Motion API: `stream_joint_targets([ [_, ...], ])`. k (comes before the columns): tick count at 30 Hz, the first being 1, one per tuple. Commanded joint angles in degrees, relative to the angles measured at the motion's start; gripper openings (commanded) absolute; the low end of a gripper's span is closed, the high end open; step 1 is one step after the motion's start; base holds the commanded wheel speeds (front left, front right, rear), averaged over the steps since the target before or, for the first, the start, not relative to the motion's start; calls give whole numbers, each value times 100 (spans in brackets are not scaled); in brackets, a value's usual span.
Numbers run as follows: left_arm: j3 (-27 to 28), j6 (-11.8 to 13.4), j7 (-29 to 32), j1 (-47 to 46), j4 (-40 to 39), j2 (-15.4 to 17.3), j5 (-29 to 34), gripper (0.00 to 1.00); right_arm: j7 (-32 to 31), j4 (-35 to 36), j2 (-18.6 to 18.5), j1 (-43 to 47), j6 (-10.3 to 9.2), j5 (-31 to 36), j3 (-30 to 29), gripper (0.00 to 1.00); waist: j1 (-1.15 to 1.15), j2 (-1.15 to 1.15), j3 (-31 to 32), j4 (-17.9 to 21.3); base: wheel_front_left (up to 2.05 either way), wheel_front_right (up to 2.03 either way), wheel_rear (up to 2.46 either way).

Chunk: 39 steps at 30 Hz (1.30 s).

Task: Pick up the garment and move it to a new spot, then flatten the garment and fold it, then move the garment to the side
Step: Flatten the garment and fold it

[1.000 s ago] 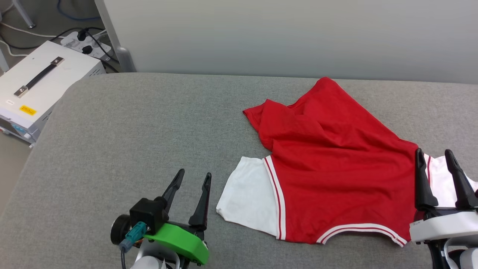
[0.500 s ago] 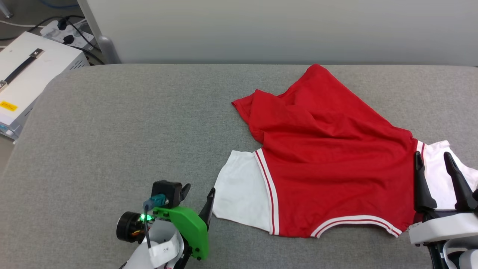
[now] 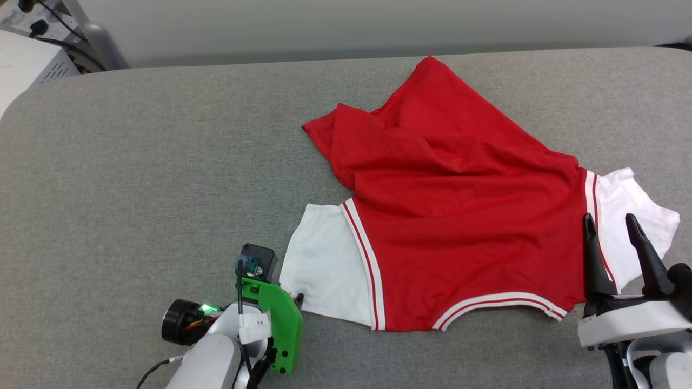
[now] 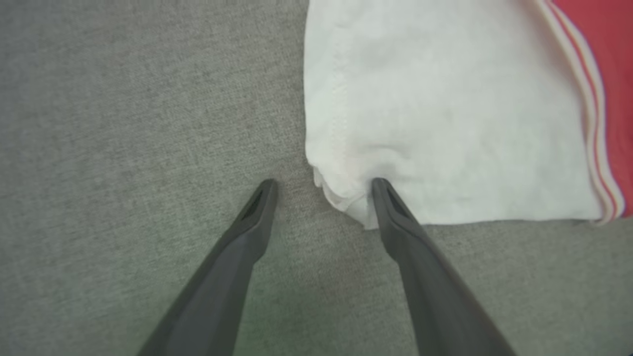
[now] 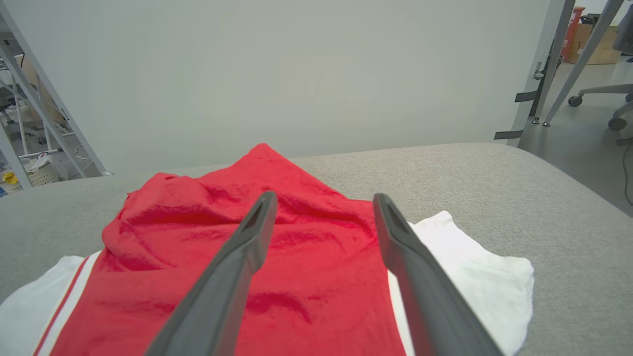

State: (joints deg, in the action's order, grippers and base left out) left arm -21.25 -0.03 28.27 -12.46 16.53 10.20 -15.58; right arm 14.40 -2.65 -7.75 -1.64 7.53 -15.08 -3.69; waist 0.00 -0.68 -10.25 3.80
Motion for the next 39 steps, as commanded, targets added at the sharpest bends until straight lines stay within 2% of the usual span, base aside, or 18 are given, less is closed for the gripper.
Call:
stream_joint_targets([
  [1,-51,-4,157,48,176,61,16,64,37,-27,10,-106,-4,55,0,100,0,68,-81,62,0,0,0],
  [2,-70,-32,203,67,201,68,-6,0,39,-32,12,-111,-4,59,-3,100,0,68,-90,64,0,0,0],
  [6,-18,-49,127,113,207,46,-133,0,46,-71,4,-123,-4,78,-44,100,0,68,-83,27,0,0,0],
  [11,288,170,-415,69,120,71,-209,0,41,-164,-40,-93,-4,105,-59,100,0,68,56,-117,0,0,0],
  [18,859,405,-928,132,-188,321,-421,0,-204,-321,-150,-8,-4,100,14,100,0,68,266,-333,0,0,0],
  [22,1100,394,-1000,324,-497,476,-618,0,-588,-410,-231,84,-4,144,31,100,0,68,326,-450,0,0,0],
  [26,1140,242,-744,642,-945,632,-833,0,-1444,-481,-326,147,-4,153,-221,100,0,68,331,-547,0,0,0],
  [31,1017,32,-40,1065,-1726,756,-1204,0,-3091,-330,-566,195,-4,136,-568,100,0,68,270,-667,0,0,0],
  [35,929,30,342,1249,-2363,769,-1381,0,-4364,-153,-719,138,-4,114,-846,100,0,68,190,-719,0,0,0],
  [39,857,102,561,1320,-2781,774,-1406,0,-5279,-62,-836,22,-4,164,-1020,100,0,68,93,-761,0,0,0],
])
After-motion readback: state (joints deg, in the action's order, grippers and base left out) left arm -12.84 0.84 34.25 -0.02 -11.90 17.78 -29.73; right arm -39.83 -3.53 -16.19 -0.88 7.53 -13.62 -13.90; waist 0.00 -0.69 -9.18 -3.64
